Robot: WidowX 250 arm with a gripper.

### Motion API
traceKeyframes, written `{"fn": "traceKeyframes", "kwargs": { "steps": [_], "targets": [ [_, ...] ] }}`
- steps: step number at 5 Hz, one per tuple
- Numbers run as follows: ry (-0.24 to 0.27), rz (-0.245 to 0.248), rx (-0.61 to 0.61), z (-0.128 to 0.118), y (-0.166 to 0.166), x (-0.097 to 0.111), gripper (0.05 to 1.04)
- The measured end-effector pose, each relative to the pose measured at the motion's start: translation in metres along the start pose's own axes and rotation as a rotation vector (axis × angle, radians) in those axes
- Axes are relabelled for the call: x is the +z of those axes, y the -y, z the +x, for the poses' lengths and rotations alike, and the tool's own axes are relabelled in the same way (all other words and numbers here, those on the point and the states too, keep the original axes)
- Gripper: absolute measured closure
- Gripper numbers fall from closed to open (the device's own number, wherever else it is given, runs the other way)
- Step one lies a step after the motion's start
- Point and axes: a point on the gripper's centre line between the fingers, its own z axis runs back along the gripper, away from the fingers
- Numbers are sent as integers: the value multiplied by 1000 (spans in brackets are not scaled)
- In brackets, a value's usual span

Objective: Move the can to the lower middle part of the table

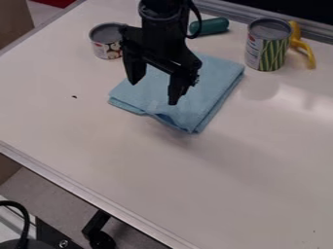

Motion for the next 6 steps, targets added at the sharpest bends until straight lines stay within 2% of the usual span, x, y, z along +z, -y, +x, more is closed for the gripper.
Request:
{"fn": "traceKeyframes", "kwargs": {
  "steps": [1,2,3,4,6],
  "targets": [
    [-26,1,-8,-4,0,-6,84],
    [-39,36,-50,7,-23,-13,83],
    [8,53,-32,24,-55,-16,84],
    [77,63,-15,43,-85,-19,84],
    [143,128,100,99,-132,-33,83]
  ]
}}
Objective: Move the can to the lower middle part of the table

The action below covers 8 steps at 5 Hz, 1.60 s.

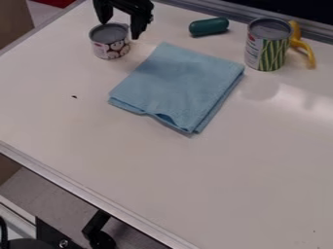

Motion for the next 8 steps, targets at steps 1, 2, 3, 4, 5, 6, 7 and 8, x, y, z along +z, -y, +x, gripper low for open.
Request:
{"fn": "traceKeyframes", "kwargs": {
  "steps": [1,2,3,4,5,6,7,8],
  "targets": [
    [-2,15,61,23,-10,-17,83],
    [34,24,80,38,-21,-20,84],
    [29,11,88,43,-31,-34,84],
    [29,-41,57,46,-40,-36,83],
    [71,-58,69,46,-46,-42,83],
    [85,-85,61,43,-44,-47,84],
    [114,-98,50,44,-40,-51,84],
    [145,-109,62,45,-37,-55,83]
  ]
}}
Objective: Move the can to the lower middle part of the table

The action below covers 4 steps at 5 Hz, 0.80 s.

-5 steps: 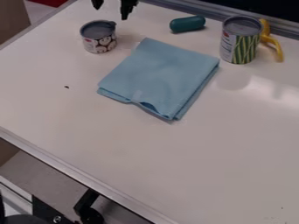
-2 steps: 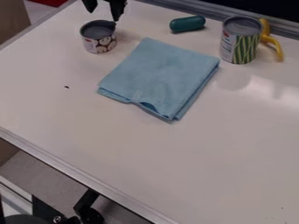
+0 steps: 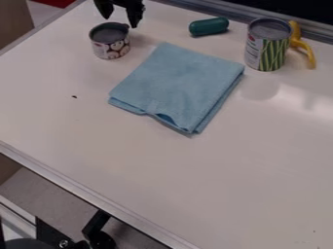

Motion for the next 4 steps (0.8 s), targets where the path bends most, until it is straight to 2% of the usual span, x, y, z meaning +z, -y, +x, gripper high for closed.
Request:
{"fn": "traceKeyframes", "kwargs": {
  "steps": [2,3,4],
  "targets": [
    [-72,65,-14,-14,3,-7,84],
    [-130,57,-22,-31,7,-14,84],
    [-148,45,-17,-45,9,-10,83]
  ]
}}
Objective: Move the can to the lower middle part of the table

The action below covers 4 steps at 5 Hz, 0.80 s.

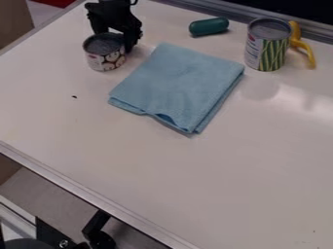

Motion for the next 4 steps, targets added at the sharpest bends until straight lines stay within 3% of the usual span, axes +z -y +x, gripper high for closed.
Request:
{"fn": "traceKeyframes", "kwargs": {
  "steps": [2,4],
  "targets": [
    [-71,-46,-32,-34,5,10,83],
    [-93,-34,-78,-61,5,15,83]
  ]
}}
